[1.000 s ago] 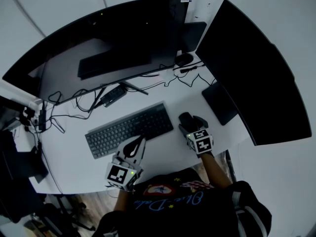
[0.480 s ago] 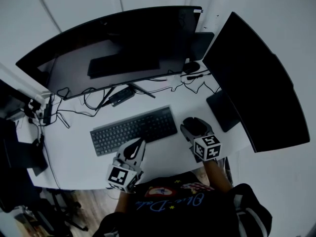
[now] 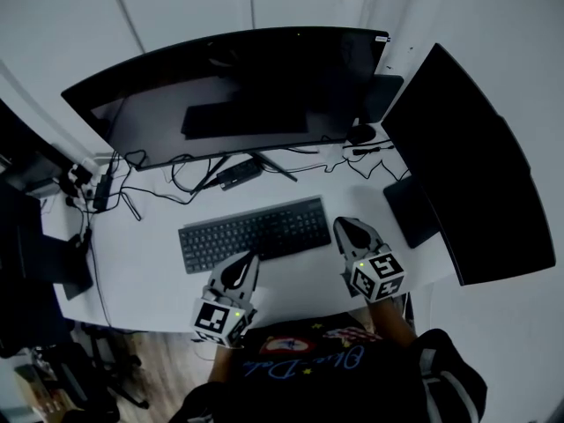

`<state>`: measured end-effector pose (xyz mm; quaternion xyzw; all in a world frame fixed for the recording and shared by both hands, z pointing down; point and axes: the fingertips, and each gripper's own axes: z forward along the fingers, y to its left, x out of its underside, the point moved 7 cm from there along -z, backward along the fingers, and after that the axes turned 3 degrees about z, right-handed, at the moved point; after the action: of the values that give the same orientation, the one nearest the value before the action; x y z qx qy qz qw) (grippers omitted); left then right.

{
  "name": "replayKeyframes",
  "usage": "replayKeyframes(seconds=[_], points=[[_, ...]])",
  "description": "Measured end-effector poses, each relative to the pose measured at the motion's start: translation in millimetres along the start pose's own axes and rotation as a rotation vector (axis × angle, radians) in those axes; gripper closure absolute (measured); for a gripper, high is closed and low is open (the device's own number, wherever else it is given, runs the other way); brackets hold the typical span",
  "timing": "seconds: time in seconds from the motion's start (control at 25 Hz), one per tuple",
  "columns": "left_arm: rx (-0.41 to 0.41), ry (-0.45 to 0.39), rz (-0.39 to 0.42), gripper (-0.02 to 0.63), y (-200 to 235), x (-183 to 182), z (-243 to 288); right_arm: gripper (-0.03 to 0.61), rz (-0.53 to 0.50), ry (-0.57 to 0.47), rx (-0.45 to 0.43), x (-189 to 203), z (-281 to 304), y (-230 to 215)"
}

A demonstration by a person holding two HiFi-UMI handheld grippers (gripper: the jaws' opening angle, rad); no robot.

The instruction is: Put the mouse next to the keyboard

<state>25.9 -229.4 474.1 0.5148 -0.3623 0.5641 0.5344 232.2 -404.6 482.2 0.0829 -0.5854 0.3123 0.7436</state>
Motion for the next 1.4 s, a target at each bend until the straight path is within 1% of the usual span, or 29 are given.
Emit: replayKeyframes(seconds=[0.12, 0.32, 0.56, 1.24, 1.4], points=[[-0.026, -0.017, -0.005, 0.611, 8, -1, -7, 0.58, -0.043, 0.022, -0.034, -4, 5, 14], [-0.052, -0.036, -0.024, 0.611, 16, 2, -15, 0.58, -0.071, 0.058, -0.08, -5, 15, 29], [-0.076, -0.037, -0.041, 0.61, 24, 6, -19, 0.581, -0.092, 0.051, -0.096, -14, 25, 37], [-0.09, -0.03, -0.034, 0.611, 25, 6, -20, 0.581, -0.083, 0.048, -0.107, -12, 27, 34], [-0.083, -0.031, -0.033, 0.61, 21, 5, -19, 0.581, -0.081, 0.051, -0.1, -12, 23, 31]])
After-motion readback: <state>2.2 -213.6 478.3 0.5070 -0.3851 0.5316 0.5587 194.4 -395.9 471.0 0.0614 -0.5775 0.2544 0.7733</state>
